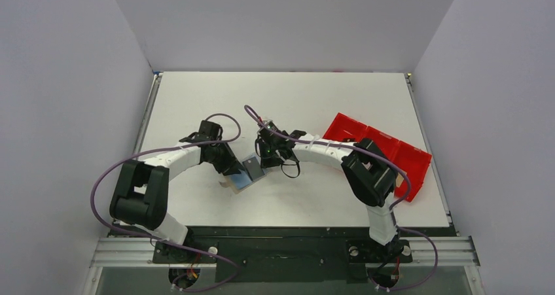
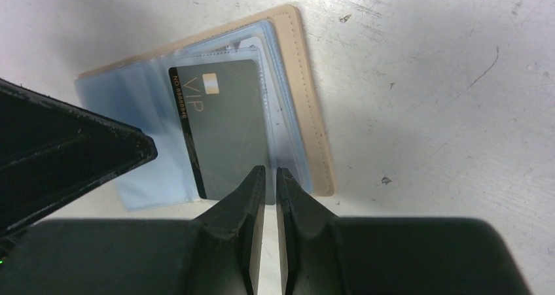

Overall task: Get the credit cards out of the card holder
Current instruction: Remove the credit card from the card holder.

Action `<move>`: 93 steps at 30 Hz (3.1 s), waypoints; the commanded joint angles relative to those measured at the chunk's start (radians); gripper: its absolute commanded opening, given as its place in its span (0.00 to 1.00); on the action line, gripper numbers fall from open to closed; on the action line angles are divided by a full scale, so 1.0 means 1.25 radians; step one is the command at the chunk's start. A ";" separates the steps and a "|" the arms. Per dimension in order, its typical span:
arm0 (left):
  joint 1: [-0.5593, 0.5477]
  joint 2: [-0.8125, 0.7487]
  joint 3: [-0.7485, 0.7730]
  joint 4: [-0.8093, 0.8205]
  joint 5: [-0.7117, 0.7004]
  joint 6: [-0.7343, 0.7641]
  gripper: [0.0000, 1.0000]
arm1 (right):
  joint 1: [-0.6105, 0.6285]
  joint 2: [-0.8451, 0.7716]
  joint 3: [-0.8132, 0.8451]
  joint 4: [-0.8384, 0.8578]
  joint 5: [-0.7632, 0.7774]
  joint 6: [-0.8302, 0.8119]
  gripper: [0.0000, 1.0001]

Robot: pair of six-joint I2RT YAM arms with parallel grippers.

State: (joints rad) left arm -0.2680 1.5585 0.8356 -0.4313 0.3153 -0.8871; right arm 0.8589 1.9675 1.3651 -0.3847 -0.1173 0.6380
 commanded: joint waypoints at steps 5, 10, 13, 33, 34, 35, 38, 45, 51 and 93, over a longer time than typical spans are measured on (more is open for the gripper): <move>-0.011 0.012 -0.036 0.119 0.030 0.005 0.22 | 0.012 0.028 0.063 -0.014 0.058 -0.022 0.09; -0.014 0.019 -0.050 0.146 0.036 0.005 0.22 | 0.017 0.038 0.068 -0.019 0.063 -0.021 0.09; -0.015 0.023 -0.056 0.162 0.036 0.004 0.21 | 0.019 0.041 0.069 -0.019 0.062 -0.021 0.09; -0.016 0.061 -0.080 0.214 0.050 -0.001 0.21 | 0.036 0.084 0.067 -0.010 0.036 -0.010 0.05; -0.016 0.062 -0.081 0.218 0.051 -0.001 0.21 | 0.038 0.085 0.068 -0.009 0.034 -0.008 0.05; -0.016 0.063 -0.081 0.218 0.052 -0.001 0.21 | 0.039 0.086 0.068 -0.007 0.029 -0.008 0.04; -0.016 0.066 -0.083 0.225 0.055 -0.003 0.21 | 0.043 0.092 0.067 -0.003 0.024 -0.003 0.03; -0.015 0.059 -0.090 0.231 0.059 -0.005 0.17 | 0.039 0.099 0.061 -0.003 0.032 0.009 0.01; -0.014 0.035 -0.101 0.233 0.063 -0.005 0.12 | 0.026 0.103 0.047 -0.004 0.035 0.017 0.00; 0.040 -0.074 -0.244 0.436 0.175 -0.040 0.14 | 0.023 0.166 0.082 -0.064 0.069 0.019 0.00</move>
State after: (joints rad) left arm -0.2291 1.5059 0.5396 0.0299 0.4892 -0.9325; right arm 0.8909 2.0892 1.4822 -0.4053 -0.0826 0.6701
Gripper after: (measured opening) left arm 0.139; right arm 0.003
